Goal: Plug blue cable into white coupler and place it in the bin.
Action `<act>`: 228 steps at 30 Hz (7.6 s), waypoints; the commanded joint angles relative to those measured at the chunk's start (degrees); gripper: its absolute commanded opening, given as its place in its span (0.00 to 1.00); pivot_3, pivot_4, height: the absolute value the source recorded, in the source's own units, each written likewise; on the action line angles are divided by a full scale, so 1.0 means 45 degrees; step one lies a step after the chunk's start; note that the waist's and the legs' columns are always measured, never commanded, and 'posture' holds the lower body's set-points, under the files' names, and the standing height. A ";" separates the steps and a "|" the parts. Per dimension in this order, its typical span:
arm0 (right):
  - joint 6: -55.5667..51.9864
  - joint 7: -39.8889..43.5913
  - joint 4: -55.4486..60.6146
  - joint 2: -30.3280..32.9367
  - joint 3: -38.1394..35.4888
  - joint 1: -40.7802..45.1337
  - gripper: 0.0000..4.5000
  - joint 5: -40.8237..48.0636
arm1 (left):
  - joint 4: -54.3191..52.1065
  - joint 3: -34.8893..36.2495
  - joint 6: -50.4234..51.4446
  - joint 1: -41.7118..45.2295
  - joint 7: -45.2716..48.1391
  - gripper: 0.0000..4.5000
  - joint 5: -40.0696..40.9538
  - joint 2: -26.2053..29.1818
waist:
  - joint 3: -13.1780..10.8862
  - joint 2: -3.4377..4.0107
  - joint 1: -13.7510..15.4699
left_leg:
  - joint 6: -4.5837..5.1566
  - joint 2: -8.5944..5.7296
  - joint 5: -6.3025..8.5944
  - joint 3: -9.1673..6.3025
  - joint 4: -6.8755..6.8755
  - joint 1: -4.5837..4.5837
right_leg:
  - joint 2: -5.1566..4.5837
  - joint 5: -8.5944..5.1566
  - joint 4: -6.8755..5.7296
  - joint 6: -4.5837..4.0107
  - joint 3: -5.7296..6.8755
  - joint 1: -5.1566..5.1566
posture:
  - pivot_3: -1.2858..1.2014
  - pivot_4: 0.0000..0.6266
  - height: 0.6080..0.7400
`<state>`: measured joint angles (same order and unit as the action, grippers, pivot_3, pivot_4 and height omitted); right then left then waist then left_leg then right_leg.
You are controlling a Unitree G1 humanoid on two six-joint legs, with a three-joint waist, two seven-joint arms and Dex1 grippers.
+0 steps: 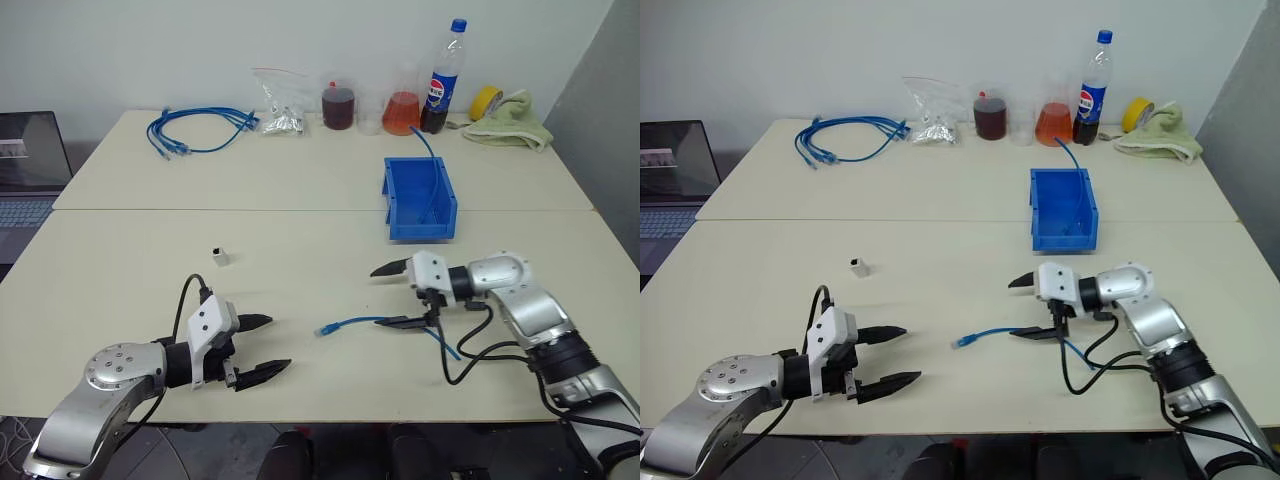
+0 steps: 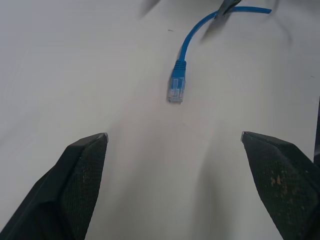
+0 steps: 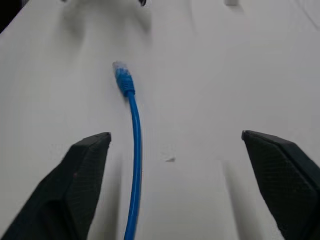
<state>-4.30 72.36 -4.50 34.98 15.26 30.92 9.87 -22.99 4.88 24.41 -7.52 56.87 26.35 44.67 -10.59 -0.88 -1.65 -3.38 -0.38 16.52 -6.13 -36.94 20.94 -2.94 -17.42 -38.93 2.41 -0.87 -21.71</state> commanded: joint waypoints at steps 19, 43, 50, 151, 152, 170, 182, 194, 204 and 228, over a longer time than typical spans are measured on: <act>-0.7928 -0.5605 1.1072 0.1419 -0.2830 -0.6879 1.00 0.2860 | 0.1443 -0.3599 0.0059 0.3055 -0.0949 1.00 -0.2510 -0.1010 | -0.0001 -0.0008 -0.0008 | 0.0001 0.0010 0.0000 0.0014 -0.0007 -0.0017 | 0.0081 0.0002 -0.0005 0.0010 0.0005 0.0017 | 0.52 0.24 1.00; -0.6955 -0.6444 1.1058 0.1598 -0.2750 -0.7262 1.00 0.2528 | 0.1931 -0.5767 0.0206 0.3322 -0.0780 0.06 -0.4241 -0.1535 | 0.0040 -0.0003 0.0057 | 0.0001 -0.0008 0.0001 0.0011 -0.0013 -0.0038 | 0.0062 0.0002 0.0014 0.0012 0.0009 0.0066 | 0.52 0.24 1.00; -0.7551 -0.6408 1.1243 0.1378 -0.3240 -0.7230 1.00 0.3735 | 0.2063 -0.5233 0.0286 0.3324 -0.1137 0.05 -0.3928 -0.2061 | 0.0063 0.0013 0.0095 | 0.0002 -0.0017 0.0000 0.0009 -0.0015 -0.0040 | 0.0047 0.0001 0.0014 0.0012 0.0012 0.0075 | 0.52 0.24 1.00; -1.0449 -0.7071 0.6345 -0.1970 -0.3460 -0.2753 0.02 1.1423 | 0.0058 -0.1208 0.5163 0.5662 0.0645 0.47 0.5293 -0.1809 | 0.0021 -0.0041 -0.0023 | 0.0001 0.0002 0.0000 0.0015 -0.0009 -0.0009 | 0.0074 0.0006 0.0007 0.0015 -0.0006 0.0012 | 0.52 0.24 1.00; -1.0442 -0.7062 0.6339 -0.1966 -0.3456 -0.2748 0.02 1.1408 | 0.0083 -0.1220 0.5129 0.5666 0.0682 0.52 0.5265 -0.1790 | 0.0020 -0.0041 -0.0023 | 0.0000 0.0002 0.0000 0.0015 -0.0009 -0.0009 | 0.0074 0.0006 0.0007 0.0015 -0.0007 0.0012 | 0.52 0.24 1.00; -1.0140 -0.6821 0.6208 -0.1664 -0.3615 -0.2849 0.02 1.0997 | -0.0317 -0.0557 0.3570 0.4537 0.0178 1.00 0.3787 -0.1297 | 0.0019 -0.0039 -0.0029 | 0.0001 0.0004 0.0000 0.0010 -0.0005 -0.0005 | 0.0073 0.0005 0.0010 0.0015 -0.0012 0.0004 | 0.52 0.24 1.00; -0.9233 -0.6413 0.6575 -0.1118 -0.3334 -0.3965 0.02 0.9656 | -0.2086 0.1970 0.1752 -0.0438 -0.2802 1.00 0.2019 -0.1785 | 0.0014 -0.0033 -0.0014 | 0.0002 0.0012 0.0002 -0.0010 0.0002 0.0000 | 0.0053 0.0005 0.0016 0.0015 -0.0027 -0.0007 | 0.52 0.24 1.00; -0.9082 -0.6472 0.6429 -0.1462 -0.3019 -0.3896 0.02 0.9253 | 0.2333 0.3123 0.0402 0.1701 -0.6540 1.00 -0.1684 -0.1620 | 0.0006 -0.0030 0.0038 | 0.0002 0.0004 0.0001 0.0005 -0.0003 -0.0003 | 0.0073 0.0007 0.0009 0.0016 0.0004 0.0004 | 0.52 0.24 1.00; -0.9092 -0.6338 0.6368 -0.1541 -0.3007 -0.3762 0.02 0.9092 | 0.2729 0.2843 0.1005 0.2907 -0.6750 1.00 -0.1921 -0.1684 | 0.0004 -0.0033 -0.0023 | -0.0006 0.0006 0.0005 -0.0001 0.0006 0.0003 | 0.0062 0.0007 0.0013 0.0015 -0.0017 -0.0014 | 0.52 0.24 1.00; -0.9295 -0.6616 0.6787 -0.1655 -0.3001 -0.3857 0.02 0.9234 | 1.0520 0.0511 -0.1694 0.7219 -0.0733 1.00 -0.2909 0.0638 | 0.0002 -0.0038 -0.0045 | -0.0007 0.0005 0.0004 0.0017 0.0001 0.0011 | 0.0070 0.0007 0.0001 0.0014 -0.0006 -0.0031 | 0.52 0.24 1.00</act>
<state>-46.43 42.43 23.55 27.54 2.35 13.22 50.49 22.53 7.26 18.83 23.23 51.14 14.03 45.92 -10.58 -1.05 -1.85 -3.41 -0.37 16.54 -6.06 -36.94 21.01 -2.62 -17.39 -38.95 2.47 -0.88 -21.86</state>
